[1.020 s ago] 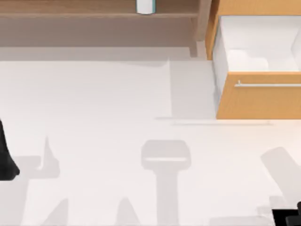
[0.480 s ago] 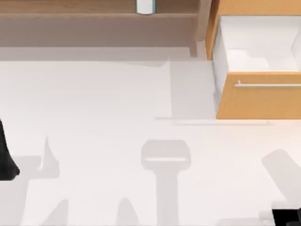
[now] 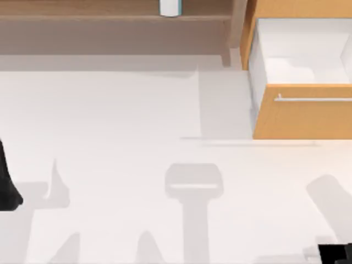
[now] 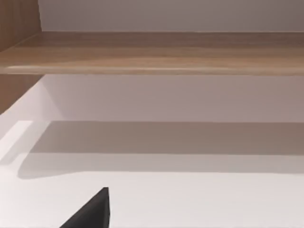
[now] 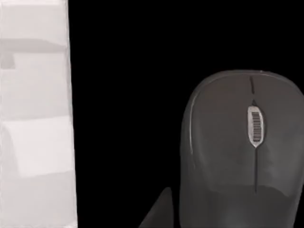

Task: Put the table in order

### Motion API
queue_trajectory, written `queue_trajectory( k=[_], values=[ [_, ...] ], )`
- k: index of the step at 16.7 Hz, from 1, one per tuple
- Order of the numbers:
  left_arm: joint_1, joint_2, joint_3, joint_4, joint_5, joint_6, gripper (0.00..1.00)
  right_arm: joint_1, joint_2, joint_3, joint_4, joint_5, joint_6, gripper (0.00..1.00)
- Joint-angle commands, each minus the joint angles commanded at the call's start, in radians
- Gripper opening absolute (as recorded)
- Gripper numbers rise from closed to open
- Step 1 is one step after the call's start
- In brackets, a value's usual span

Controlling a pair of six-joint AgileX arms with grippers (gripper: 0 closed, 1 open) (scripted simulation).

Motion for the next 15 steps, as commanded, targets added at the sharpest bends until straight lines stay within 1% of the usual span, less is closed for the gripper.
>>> queue_trajectory(
  k=[2,3,12,15],
  values=[
    [0.000,0.000,0.000,0.000,0.000,0.000,1.00,0.000,0.000,0.000,0.000,0.000,0.000,0.98],
    [0.000,0.000,0.000,0.000,0.000,0.000,1.00,0.000,0.000,0.000,0.000,0.000,0.000,1.00],
    [0.000,0.000,0.000,0.000,0.000,0.000,1.00,0.000,0.000,0.001,0.000,0.000,0.000,1.00],
    [0.000,0.000,0.000,0.000,0.000,0.000,1.00,0.007,0.015,0.009,0.059,-0.002,-0.046,1.00]
  ],
)
